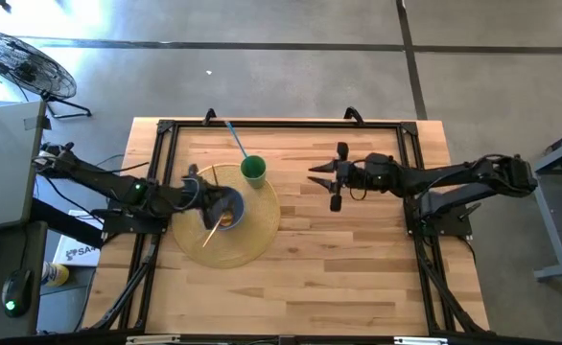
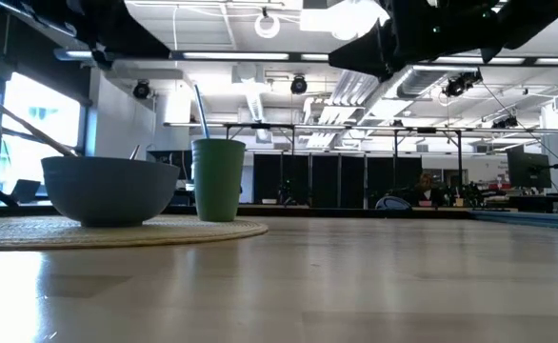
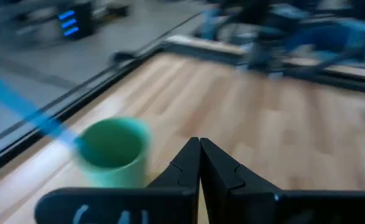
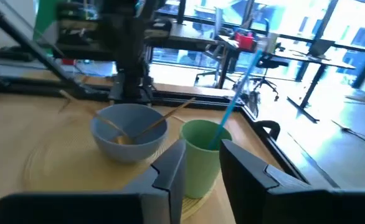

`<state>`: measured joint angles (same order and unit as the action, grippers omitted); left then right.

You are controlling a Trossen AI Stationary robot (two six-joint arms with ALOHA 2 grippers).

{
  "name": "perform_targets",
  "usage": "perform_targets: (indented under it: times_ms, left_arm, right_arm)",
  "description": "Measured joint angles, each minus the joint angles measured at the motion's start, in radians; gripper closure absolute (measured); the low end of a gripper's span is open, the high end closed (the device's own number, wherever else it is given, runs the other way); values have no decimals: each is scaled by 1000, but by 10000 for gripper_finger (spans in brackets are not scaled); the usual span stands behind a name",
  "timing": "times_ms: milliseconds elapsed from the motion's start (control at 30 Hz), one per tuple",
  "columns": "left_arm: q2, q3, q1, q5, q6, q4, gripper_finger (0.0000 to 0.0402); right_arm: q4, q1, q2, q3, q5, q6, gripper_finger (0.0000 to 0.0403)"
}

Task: Pick & Place Utensil
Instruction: Return to Home Position

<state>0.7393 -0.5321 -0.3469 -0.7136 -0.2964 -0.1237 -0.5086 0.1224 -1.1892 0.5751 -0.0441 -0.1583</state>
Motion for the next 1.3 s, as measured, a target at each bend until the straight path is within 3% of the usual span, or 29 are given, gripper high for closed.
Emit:
perform_targets:
  times_ms: [167,500,767,1000,1300]
  left_arm:
    - [-15,96,64,190,159,230,401]
    - [-136,161,185,448,223,257,401]
    - [-237,200,190,469,292,251,401]
    - [-277,218,190,409,295,207,401]
    - [-278,218,190,406,293,198,401]
  right_arm:
    - [-5,16,0,0,-2,57,332]
    - [30,-93,31,0,-60,99,392]
    - [270,-158,197,0,-61,140,397]
    - [361,-170,341,0,-87,160,399]
    - [421,-170,367,0,-78,162,401]
